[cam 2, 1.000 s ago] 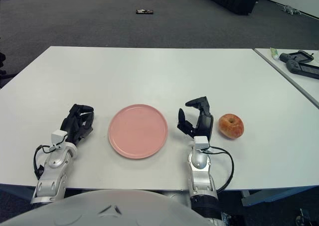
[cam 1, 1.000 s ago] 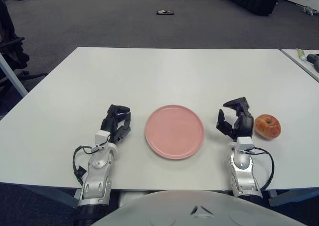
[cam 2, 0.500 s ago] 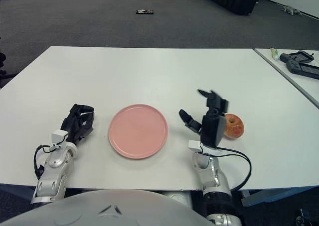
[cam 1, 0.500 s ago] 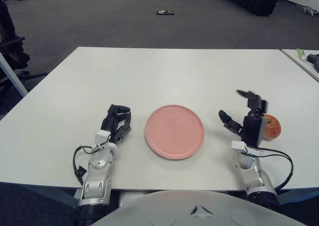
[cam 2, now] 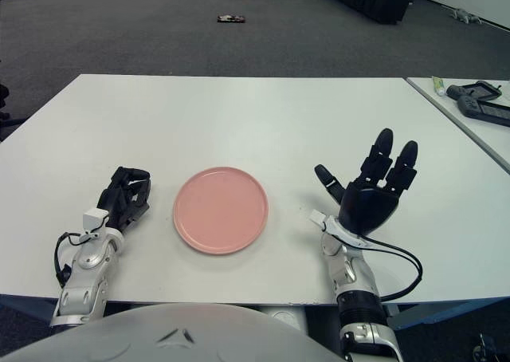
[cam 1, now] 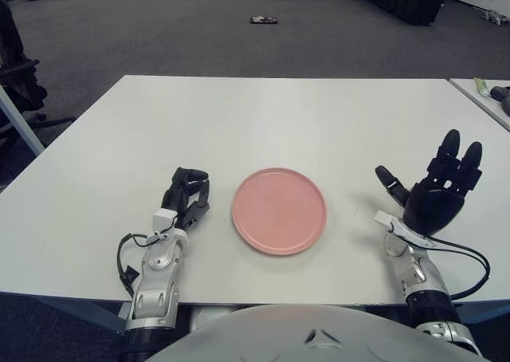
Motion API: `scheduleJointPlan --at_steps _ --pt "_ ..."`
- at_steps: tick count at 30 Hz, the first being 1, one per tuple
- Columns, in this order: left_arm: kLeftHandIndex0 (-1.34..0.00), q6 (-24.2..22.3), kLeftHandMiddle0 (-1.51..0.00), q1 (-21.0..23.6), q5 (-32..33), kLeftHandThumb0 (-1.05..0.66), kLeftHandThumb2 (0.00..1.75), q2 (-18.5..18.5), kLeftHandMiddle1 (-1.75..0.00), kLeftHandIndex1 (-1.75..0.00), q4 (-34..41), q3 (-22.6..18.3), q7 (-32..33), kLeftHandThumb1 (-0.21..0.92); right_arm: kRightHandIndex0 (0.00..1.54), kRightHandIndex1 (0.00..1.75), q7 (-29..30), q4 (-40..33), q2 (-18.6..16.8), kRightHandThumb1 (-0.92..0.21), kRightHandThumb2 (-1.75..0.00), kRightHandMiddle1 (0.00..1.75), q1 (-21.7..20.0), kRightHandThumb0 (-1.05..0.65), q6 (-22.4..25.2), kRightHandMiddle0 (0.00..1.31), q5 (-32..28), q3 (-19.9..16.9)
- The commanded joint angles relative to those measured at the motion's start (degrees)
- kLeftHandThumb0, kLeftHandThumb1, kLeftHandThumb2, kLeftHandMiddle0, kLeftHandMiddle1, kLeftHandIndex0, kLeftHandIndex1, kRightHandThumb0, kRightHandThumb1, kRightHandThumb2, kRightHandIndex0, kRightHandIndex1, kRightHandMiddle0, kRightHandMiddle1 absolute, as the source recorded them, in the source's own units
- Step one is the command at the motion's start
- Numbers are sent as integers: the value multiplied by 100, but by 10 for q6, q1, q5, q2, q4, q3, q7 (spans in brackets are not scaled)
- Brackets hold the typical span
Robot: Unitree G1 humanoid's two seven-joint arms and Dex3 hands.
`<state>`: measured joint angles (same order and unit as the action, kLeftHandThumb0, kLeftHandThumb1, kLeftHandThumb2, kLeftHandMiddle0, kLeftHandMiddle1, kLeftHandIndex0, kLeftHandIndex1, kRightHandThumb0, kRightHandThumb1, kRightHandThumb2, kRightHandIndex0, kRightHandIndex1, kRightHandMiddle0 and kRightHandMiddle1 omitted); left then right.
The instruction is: Put the apple into the plate.
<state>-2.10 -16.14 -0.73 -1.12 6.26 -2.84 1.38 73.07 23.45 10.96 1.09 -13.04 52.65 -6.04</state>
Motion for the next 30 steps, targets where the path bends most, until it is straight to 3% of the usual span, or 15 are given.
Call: scheduleJointPlan --at_steps 1,5,9,17,23,30 --pt "-19 -23 -40 -12 0 -35 53 -5 -128 -175 -10 -3 -1 92 0 0 5 9 -9 -65 -44 0 -20 -104 55 0 -32 -16" --pt "-19 -24 -40 -12 0 -35 53 -5 -128 -175 -10 -5 -1 92 0 0 -22 -14 -29 -65 -43 0 -20 -104 90 0 -78 -26" --pt "-19 -26 -40 -12 -2 -35 53 -3 -128 -175 -9 -4 2 92 0 0 -106 -79 -57 -66 -42 0 -10 -104 159 0 -135 -41" --pt "-19 -27 -39 -14 1 -35 53 -2 -129 -175 -7 -7 2 92 0 0 -206 -141 -72 -66 -41 0 -6 -105 252 0 -183 -53" --pt "-19 -26 -39 -16 2 -35 53 -3 -129 -175 -6 -8 1 92 0 0 -259 -172 -78 -63 -38 0 -9 -105 323 0 -203 -63" --pt "-19 -25 -40 -17 0 -35 53 -4 -129 -175 -5 -8 2 92 0 0 -297 -194 -73 -61 -37 0 0 -105 362 0 -205 -58"
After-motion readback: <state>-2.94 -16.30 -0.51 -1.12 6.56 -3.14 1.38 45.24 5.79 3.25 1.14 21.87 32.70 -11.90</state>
